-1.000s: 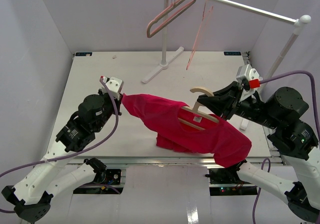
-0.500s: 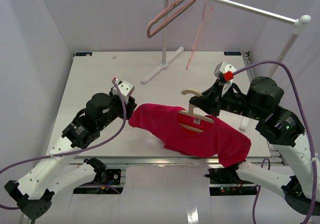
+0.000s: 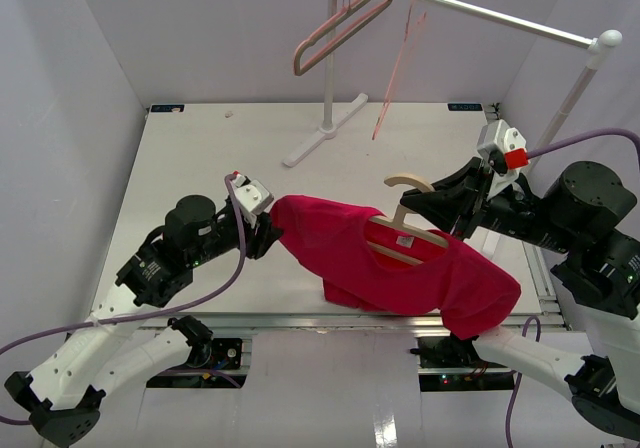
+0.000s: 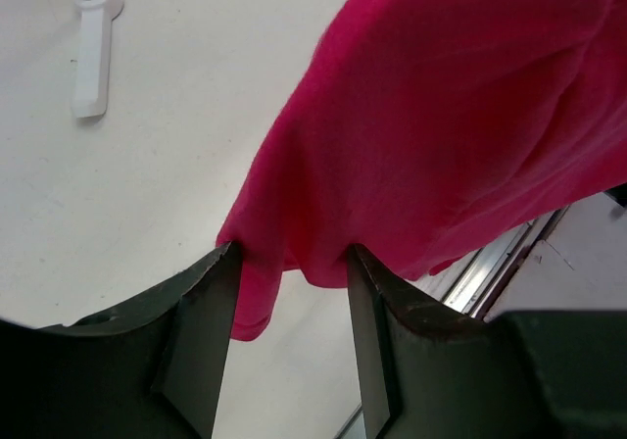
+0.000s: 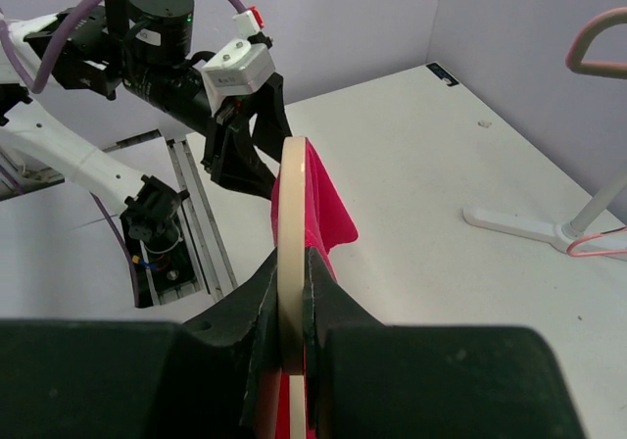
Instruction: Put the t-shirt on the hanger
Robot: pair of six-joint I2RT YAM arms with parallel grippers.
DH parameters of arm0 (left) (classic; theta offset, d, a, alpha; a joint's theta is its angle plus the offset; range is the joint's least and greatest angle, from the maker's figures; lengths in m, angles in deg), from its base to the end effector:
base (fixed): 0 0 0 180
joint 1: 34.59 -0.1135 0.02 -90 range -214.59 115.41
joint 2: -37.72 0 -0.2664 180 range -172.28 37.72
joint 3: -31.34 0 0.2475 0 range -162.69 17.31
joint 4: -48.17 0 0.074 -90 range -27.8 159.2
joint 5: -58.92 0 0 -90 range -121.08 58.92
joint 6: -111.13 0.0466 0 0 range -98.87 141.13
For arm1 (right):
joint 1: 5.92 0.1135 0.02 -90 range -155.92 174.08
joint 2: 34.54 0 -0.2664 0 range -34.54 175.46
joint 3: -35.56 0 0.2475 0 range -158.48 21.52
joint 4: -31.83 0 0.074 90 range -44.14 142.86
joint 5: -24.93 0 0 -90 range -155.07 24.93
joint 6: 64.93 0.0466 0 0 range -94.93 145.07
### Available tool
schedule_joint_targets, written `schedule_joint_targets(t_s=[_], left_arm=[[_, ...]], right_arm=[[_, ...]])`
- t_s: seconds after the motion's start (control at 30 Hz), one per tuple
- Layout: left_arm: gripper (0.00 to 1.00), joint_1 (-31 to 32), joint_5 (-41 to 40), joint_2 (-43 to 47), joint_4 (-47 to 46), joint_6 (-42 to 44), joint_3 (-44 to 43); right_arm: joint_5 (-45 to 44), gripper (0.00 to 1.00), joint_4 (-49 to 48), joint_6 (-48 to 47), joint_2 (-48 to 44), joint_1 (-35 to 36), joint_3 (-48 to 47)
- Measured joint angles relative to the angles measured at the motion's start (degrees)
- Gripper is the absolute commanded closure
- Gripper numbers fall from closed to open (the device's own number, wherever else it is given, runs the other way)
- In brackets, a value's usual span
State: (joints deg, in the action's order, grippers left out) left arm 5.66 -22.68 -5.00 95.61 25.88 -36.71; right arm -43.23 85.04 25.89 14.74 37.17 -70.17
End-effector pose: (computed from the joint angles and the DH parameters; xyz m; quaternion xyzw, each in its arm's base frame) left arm 0.1172 -0.1081 0.3549 0.3544 0.7487 -0.2276 0.5119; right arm 0.0612 0.0810 0.5283 -0.3716 0.5794 0.3875 0.6133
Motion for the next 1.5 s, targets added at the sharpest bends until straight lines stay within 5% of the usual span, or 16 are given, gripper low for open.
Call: schedule_joint_targets(t_s=[0.2, 0.33, 0.37, 0.8, 1.5], left_arm=[[0.47, 0.0, -5.52, -2.16, -0.01, 0.04, 0.07], [0.97, -0.02, -6.52, -2.29, -0.48, 0.54, 0.13], [1.0, -0.02, -5.74, -2.28, -0.82, 0.99, 0.19], [1.0, -0.02, -5.69, -3.71, -5.56, -0.81, 0.96], [1.0, 0.0, -26.84, -4.0, -5.13, -3.37, 1.16]], right_arm=[[0.87, 0.92, 1.03, 0.0, -0.02, 0.0, -0.01], [0.83, 0.92, 1.25, 0.0, -0.45, 0.0, 0.0], [0.81, 0.92, 1.25, 0.0, -0.58, 0.0, 0.0], [0.37, 0.92, 0.78, 0.0, -2.78, 0.0, 5.12], [-3.71, 0.92, 0.71, -1.76, -3.07, 0.0, 7.06]])
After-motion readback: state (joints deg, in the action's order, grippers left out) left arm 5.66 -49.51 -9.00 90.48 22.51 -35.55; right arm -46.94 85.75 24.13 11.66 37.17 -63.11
